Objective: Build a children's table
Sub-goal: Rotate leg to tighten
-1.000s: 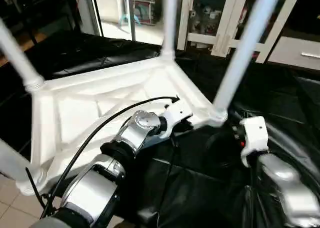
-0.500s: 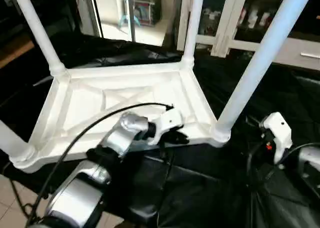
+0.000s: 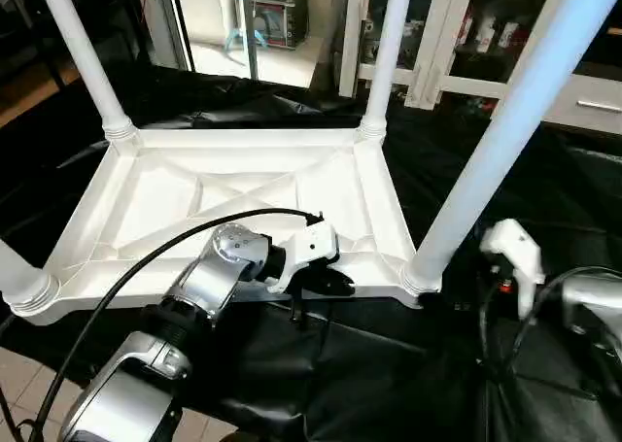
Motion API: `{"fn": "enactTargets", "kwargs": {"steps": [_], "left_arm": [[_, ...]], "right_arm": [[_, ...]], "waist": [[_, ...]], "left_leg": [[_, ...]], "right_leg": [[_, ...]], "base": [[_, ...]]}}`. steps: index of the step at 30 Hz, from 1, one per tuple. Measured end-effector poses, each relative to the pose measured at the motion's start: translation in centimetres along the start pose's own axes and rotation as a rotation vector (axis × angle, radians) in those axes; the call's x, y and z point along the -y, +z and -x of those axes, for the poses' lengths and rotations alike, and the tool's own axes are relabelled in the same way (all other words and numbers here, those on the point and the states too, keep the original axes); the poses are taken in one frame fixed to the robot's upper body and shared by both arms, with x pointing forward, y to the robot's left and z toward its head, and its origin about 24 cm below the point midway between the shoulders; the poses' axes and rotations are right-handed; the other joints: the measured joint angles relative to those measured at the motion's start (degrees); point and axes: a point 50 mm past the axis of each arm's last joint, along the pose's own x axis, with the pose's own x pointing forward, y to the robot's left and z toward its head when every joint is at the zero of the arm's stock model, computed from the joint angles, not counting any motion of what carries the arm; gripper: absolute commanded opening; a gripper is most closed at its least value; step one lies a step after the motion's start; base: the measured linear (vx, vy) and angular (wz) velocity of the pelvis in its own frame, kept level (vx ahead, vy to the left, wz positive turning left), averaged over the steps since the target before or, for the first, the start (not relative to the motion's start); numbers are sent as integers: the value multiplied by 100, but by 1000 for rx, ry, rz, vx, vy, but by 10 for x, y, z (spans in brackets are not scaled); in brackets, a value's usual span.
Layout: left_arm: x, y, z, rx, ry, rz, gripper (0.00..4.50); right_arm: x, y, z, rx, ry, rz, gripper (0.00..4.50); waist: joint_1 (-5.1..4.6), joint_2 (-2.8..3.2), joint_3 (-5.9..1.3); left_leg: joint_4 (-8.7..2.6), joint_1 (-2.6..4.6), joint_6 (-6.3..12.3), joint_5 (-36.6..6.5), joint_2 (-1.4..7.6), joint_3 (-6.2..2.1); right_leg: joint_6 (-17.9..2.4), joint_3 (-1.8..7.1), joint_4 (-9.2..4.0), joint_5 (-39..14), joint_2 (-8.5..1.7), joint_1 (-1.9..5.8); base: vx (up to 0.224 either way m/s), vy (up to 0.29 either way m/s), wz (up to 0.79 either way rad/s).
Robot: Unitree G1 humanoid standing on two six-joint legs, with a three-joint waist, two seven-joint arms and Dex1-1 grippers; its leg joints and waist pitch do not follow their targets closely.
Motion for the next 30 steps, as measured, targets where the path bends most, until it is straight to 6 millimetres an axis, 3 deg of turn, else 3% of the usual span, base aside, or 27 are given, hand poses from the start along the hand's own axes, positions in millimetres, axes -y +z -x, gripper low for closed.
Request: {"fn": "enactTargets", "kwargs": {"steps": [17, 25, 28, 30], "left_arm": [[4, -2, 5, -18, 4, 19, 0], [4, -3, 6, -25, 7, 32, 0], [-1, -5, 8, -34, 74, 60, 0], [-11, -2, 1, -39, 172, 104, 0]], "right_arm": [[3, 1, -19, 24, 92, 15, 268], [3, 0, -21, 34, 96, 3, 240], [7, 0, -36, 80, -5, -65, 238], [16, 3, -51, 125, -173, -151, 237]], "waist": [[-19, -74, -3], [-27, -97, -10], [-118, -133, -20], [-199, -135, -20]], "left_leg": [[9, 1, 21, 9, 4, 4], [10, 8, 4, -1, 7, 6], [19, 26, 0, -1, 13, 7], [30, 33, -1, -1, 13, 7]], "right_leg": [[-1, 1, 14, 0, 1, -5], [-1, 2, 22, 0, 1, -3], [-12, 1, 31, 7, 5, 2], [-27, 1, 28, 17, 5, 5]], "base": [[0, 0, 0], [0, 0, 0], [0, 0, 0], [0, 0, 0]]}}
